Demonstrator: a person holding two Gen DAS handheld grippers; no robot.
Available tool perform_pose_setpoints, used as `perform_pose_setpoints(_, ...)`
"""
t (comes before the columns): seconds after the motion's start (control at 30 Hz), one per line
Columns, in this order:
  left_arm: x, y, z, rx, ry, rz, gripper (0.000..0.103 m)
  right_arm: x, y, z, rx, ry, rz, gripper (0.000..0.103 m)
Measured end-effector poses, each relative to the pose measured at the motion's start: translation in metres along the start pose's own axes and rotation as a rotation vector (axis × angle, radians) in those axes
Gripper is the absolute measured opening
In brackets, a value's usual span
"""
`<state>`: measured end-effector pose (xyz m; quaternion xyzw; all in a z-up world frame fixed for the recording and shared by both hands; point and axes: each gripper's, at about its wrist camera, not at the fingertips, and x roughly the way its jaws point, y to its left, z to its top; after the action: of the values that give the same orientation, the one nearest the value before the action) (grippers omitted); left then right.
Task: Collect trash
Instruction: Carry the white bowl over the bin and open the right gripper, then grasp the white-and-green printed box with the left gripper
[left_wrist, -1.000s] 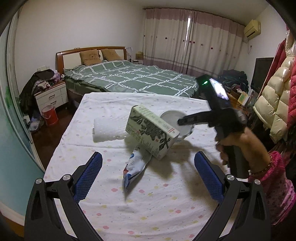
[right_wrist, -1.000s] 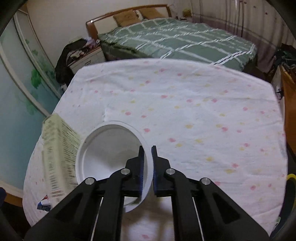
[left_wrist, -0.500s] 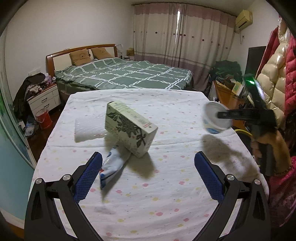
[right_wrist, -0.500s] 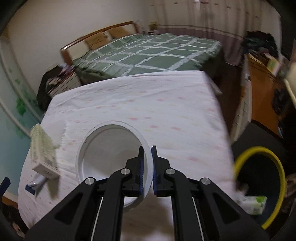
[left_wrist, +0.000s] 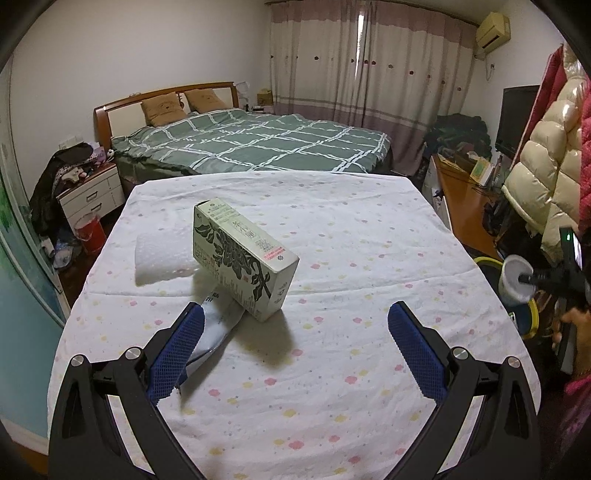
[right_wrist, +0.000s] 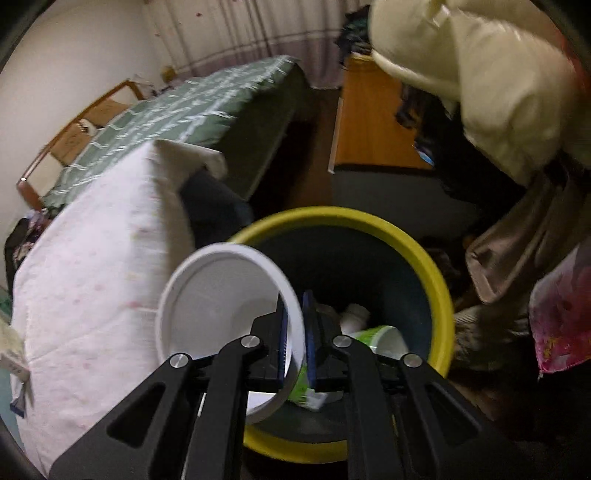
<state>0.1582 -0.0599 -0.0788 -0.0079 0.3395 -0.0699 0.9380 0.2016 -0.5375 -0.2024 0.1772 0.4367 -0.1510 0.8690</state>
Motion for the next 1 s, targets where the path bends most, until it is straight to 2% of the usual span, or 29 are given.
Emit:
perform_pose_setpoints(0.03,0.000,0.000,0.001,-0.002,0.000,0.006,0.098,0.003,-0.003,-0.001,0.006,0.002,-0.004,0.021)
perform_pose_setpoints(0.1,0.000,0.001,0.003,-0.005,-0.001,0.020,0.098,0.007,-0.005,-0.005,0.008,-0.005,-0.010,0.030)
perform_pose_setpoints(0.33,-0.007,0.020,0.017,-0.053,-0.033,0.082,0.098,0.006,-0.006,-0.016,-0.003,-0.023,0.008,0.032)
perform_pose_setpoints(0.53,0.014,0.024,0.025,-0.077,-0.003,0.079,0.098,0.010,-0.001,-0.016,-0.012,-0.013,0.024,0.032)
perform_pose_setpoints(0.73,0.057,0.031,0.041,-0.123,0.038,0.058,0.098,0.009,0.006,-0.017,-0.027,-0.008,0.036,0.032)
perform_pose_setpoints(1.0,0.116,0.012,0.062,-0.054,0.111,-0.065,0.098,0.009,0.010,-0.016,-0.034,-0.004,0.041,0.032)
